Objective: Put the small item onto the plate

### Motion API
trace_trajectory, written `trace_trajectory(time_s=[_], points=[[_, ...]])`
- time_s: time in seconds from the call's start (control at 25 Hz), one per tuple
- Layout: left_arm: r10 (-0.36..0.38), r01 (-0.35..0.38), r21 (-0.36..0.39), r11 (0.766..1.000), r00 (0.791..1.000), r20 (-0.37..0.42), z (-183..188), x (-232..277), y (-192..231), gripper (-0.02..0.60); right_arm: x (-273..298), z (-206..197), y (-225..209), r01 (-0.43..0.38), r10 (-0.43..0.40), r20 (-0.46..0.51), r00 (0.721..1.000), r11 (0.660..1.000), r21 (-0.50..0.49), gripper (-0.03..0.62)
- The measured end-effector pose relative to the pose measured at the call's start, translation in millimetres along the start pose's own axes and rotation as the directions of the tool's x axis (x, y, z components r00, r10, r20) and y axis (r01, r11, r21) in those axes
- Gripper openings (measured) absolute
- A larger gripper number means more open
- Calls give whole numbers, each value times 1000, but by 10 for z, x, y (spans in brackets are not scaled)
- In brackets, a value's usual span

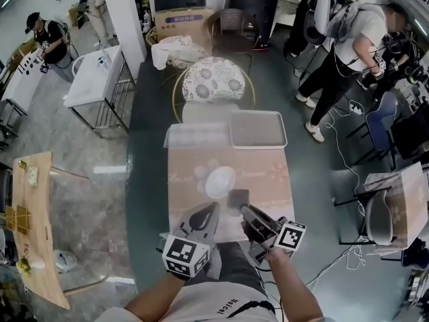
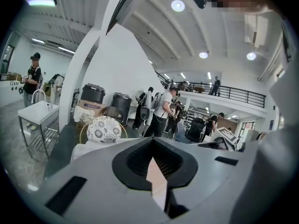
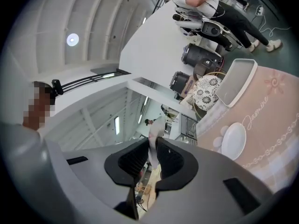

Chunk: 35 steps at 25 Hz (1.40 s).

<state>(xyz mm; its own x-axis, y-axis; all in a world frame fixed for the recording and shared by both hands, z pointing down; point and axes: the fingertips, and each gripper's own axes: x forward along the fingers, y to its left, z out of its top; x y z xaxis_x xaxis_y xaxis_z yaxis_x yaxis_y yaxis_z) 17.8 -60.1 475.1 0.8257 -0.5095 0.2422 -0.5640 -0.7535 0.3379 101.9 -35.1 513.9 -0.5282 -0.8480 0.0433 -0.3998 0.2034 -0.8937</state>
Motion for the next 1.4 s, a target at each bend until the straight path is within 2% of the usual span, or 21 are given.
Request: trace_trajectory(time_s=[0.2, 0.4, 0.68, 1.08, 1.4], points=[[49, -49, -17, 999, 999, -19, -70, 285, 211, 6, 249, 32, -630, 56, -55, -111, 992, 998, 5, 66], [114, -115, -25, 993, 993, -27, -94, 546, 354, 6, 450, -5, -1187, 81, -78, -253, 964, 997, 2, 66], [181, -186, -82, 979, 981, -62, -361, 991, 605, 6, 713, -80, -1879, 114, -95, -374, 922, 993, 30, 66], [229, -247, -153, 957, 966, -121, -824, 1422, 877, 6, 985, -337, -2626, 174, -159, -530, 833, 984, -22, 66], [258, -288, -180, 941, 951, -169, -1024, 1452, 1020, 6, 1032, -635, -3001, 219, -242, -631, 737, 969, -116, 66]])
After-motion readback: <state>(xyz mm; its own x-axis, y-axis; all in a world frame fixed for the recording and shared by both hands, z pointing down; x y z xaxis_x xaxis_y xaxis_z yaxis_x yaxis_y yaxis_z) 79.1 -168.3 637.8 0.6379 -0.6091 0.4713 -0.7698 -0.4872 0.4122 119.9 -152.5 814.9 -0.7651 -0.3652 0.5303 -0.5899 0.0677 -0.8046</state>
